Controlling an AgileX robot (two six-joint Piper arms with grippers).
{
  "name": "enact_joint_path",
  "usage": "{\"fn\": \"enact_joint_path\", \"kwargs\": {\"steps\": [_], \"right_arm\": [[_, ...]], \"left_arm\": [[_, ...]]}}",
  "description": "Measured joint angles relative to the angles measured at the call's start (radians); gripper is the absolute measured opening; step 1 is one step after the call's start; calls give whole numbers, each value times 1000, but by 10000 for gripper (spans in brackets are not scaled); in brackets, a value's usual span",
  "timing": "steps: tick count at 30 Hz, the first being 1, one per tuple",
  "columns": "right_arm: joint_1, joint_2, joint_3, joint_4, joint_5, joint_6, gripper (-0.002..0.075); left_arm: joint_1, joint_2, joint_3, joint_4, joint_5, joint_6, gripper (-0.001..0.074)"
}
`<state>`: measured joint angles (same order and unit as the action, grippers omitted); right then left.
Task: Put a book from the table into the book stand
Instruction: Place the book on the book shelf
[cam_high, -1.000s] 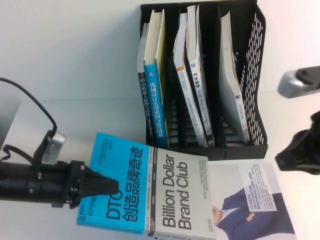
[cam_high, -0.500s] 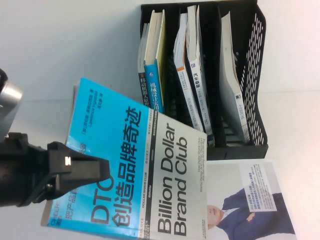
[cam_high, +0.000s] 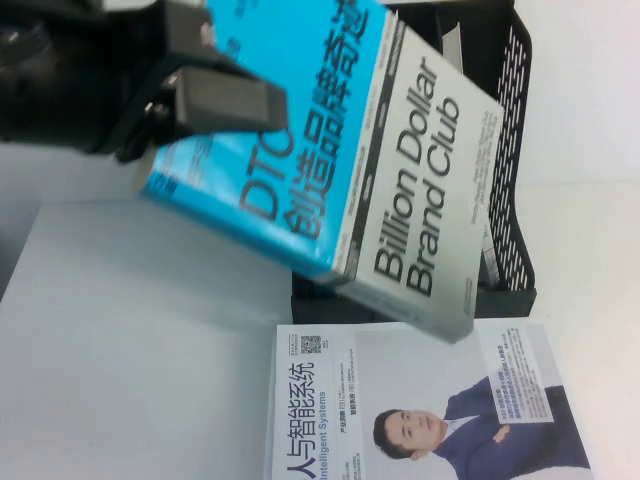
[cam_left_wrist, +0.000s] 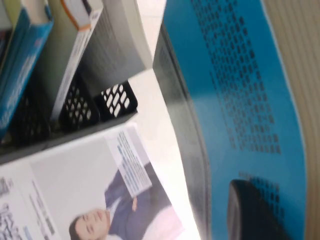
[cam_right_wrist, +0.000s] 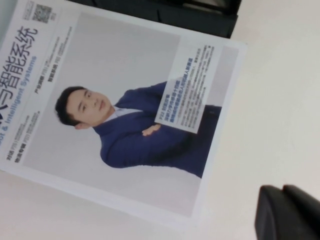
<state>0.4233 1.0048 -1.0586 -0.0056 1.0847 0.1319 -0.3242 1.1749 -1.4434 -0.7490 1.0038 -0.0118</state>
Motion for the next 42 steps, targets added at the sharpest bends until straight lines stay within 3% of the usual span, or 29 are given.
{"fn": "enact_joint_path", "kwargs": {"steps": [7,12,17,29,33,42], "right_arm": [[0,0,0,-24,32,13,-2],[0,0,0,-38,39,18,-3],[0,0,0,-61,45,21,-3],[0,0,0,-82,49,26,-2],[0,0,0,-82,49,33,-2],[0,0,0,-82,49,49,-3]], "left_arm": [[-74,294,-340,46,-45,-16,182],[-83,477,-567,65,-45,-64,182],[-85,632,-712,203,-29,-139,182],[-105,719,-745,383,34,-306,181],[-148,724,-746,454,-18,-380,181],[-281,754,-748,824,-73,-654,181]]}}
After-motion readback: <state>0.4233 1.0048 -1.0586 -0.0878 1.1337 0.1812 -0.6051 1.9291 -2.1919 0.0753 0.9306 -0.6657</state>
